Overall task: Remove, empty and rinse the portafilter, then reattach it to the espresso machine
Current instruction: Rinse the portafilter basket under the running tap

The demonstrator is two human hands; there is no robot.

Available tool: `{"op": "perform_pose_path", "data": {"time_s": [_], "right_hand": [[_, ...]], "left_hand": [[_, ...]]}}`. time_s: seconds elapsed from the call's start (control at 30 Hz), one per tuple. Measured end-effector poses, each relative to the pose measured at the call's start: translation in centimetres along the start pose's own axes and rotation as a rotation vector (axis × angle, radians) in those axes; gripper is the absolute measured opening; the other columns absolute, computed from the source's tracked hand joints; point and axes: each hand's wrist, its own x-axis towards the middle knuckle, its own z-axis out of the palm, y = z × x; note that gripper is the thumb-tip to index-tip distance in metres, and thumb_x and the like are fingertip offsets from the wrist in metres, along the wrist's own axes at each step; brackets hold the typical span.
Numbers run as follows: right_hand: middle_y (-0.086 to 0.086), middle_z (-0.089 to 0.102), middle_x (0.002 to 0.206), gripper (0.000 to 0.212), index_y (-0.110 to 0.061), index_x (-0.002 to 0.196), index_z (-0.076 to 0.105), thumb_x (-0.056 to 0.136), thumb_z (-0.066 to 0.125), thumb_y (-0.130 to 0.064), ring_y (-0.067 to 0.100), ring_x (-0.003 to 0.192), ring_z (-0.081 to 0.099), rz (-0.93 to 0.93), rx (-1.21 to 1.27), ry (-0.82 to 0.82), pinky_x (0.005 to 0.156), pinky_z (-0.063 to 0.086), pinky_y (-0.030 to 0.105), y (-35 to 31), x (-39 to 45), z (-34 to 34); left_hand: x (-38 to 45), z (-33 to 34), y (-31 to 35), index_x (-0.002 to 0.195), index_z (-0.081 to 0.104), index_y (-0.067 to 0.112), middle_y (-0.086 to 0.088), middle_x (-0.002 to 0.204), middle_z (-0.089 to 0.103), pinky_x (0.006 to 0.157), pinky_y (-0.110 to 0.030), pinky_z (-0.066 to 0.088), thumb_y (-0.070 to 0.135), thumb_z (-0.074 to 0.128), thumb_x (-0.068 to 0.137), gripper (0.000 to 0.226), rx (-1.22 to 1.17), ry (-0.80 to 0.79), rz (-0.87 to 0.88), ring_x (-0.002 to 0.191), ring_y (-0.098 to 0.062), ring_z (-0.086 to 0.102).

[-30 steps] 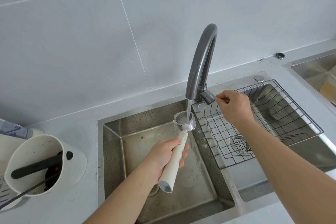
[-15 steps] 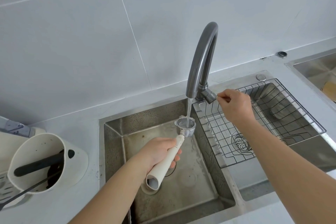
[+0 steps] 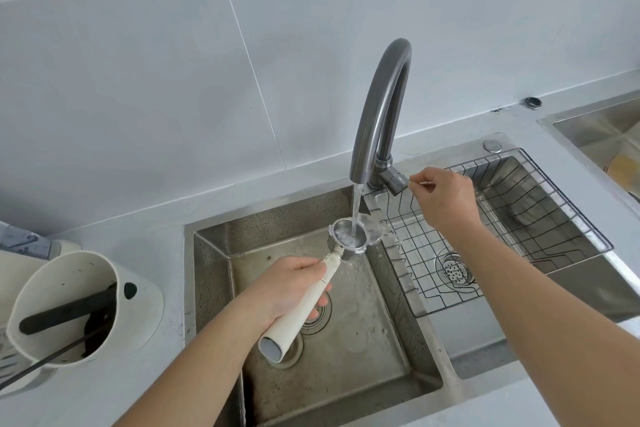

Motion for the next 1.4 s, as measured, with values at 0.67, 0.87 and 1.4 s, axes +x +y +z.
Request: {"op": "perform_pose_path", "data": {"time_s": [0.67, 0.87, 1.4], "right_hand": [[0.006, 0.073, 0.074, 0.012, -0.012, 0.09, 0.077, 0.09, 0.067, -0.018, 0.025, 0.066, 0.066, -0.011, -0.023, -0.014, 0.065, 0.058, 0.033, -0.4, 0.0, -0.2], [0.009, 0.075, 0.079, 0.014, -0.009, 0.091, 0.077, 0.09, 0.065, -0.015, 0.027, 0.074, 0.068, -0.046, -0.048, -0.021, 0.072, 0.058, 0.037, -0.8, 0.2, -0.3], [0.012, 0.07, 0.072, 0.023, -0.012, 0.073, 0.07, 0.09, 0.055, -0.009, 0.032, 0.068, 0.066, -0.099, -0.187, -0.089, 0.063, 0.06, 0.04, -3.6, 1.6, 0.9]], "left_hand": [[0.4, -1.8, -1.2, 0.115, 0.062, 0.038, 0.008, 0.09, 0.069, 0.057, -0.026, 0.051, 0.029, 0.057, 0.092, 0.025, 0.604, 0.366, 0.381, 0.071, -0.014, 0.066], [0.6, -2.8, -1.6, 0.127, 0.052, 0.034, 0.006, 0.092, 0.056, 0.063, -0.035, 0.05, 0.035, 0.058, 0.091, 0.036, 1.013, 0.556, 0.608, 0.076, -0.018, 0.058], [0.2, -3.9, -2.5, 0.127, 0.049, 0.034, 0.005, 0.099, 0.059, 0.056, -0.035, 0.053, 0.033, 0.06, 0.09, 0.038, 1.095, 0.625, 0.621, 0.078, -0.02, 0.062]]}}
